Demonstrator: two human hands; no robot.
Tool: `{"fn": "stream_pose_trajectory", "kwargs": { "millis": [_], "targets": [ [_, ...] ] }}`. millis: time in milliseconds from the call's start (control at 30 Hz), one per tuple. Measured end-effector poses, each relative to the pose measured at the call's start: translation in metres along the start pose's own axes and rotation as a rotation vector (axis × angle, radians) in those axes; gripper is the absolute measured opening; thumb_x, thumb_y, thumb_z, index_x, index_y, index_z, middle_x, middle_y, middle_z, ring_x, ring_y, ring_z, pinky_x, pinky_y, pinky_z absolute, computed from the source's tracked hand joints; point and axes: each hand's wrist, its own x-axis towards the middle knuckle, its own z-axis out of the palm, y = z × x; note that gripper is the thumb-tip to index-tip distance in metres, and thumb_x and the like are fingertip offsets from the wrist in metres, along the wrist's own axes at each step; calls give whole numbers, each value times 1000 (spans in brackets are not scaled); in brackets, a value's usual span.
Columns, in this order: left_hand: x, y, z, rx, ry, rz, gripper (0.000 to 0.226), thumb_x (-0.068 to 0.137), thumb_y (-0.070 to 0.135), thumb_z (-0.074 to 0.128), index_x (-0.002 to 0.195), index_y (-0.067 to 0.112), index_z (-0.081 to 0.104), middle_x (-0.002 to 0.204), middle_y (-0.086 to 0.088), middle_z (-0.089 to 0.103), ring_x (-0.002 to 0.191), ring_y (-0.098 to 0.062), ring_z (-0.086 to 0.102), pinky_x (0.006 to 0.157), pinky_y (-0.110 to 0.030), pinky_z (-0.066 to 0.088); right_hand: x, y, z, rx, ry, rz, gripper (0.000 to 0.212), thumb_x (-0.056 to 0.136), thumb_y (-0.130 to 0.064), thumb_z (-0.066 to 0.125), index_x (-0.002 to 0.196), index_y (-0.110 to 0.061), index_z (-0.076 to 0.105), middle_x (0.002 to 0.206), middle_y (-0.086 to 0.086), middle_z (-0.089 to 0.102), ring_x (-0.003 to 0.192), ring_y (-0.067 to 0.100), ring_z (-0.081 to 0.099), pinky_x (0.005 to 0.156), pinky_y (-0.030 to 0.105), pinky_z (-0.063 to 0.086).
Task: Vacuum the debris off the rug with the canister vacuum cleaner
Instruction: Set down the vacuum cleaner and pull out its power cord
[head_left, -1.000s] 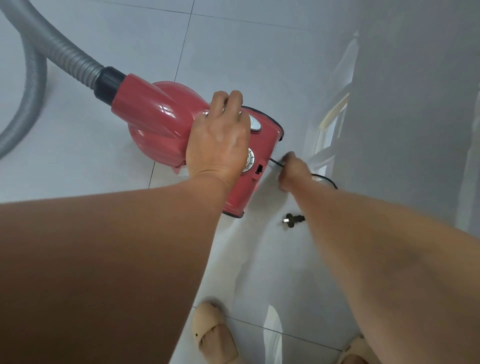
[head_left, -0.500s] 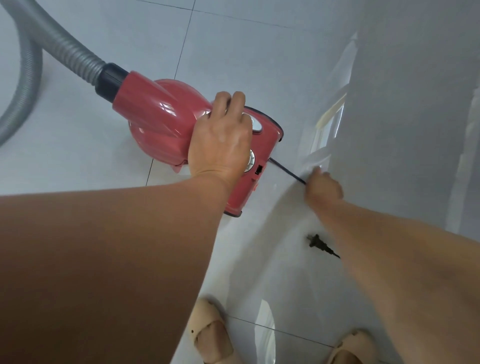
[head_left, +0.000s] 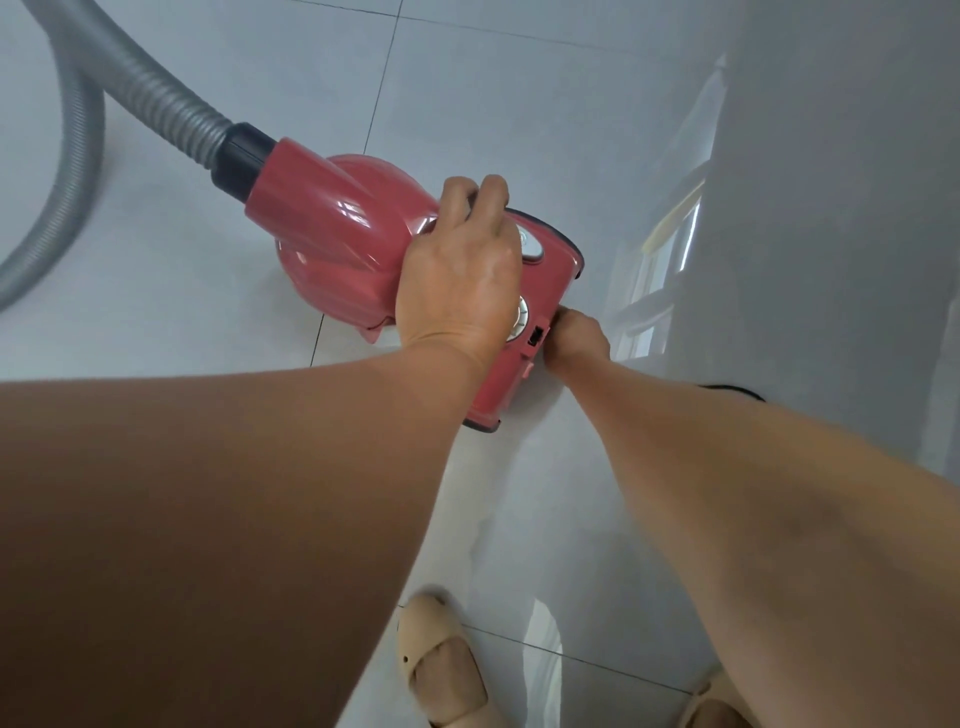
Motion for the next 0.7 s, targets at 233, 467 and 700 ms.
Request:
{"fn": "stream_pose_trajectory", "kwargs": {
  "millis": [233, 467, 700],
  "targets": [
    [-13, -27, -2, -40, -14, -267, 16, 73, -6, 63, 76, 9, 67, 115, -3, 60, 107, -28, 55, 49, -27, 37, -5, -39, 8, 99, -148, -34, 37, 102, -10, 39, 137, -5, 50, 140, 14, 53, 126, 29, 51, 73, 7, 39],
    [-40, -81, 0, 53, -42, -254, 19, 75, -4, 55, 82, 9, 67, 117, -1, 59, 111, -28, 53, 48, -27, 32, -1, -60, 52, -229, -123, -179, 28, 96, -13, 42, 113, -10, 65, 117, 13, 64, 104, 32, 60, 77, 30, 42],
    [-40, -84, 4, 37, -35, -262, 13, 72, -4, 62, 73, 9, 64, 110, 0, 61, 104, -27, 57, 44, -25, 35, -17, 20, 7, -659, 6, -41, 35, 92, 1, 41, 118, -6, 63, 121, 17, 60, 115, 38, 57, 92, 38, 47]
  ]
}}
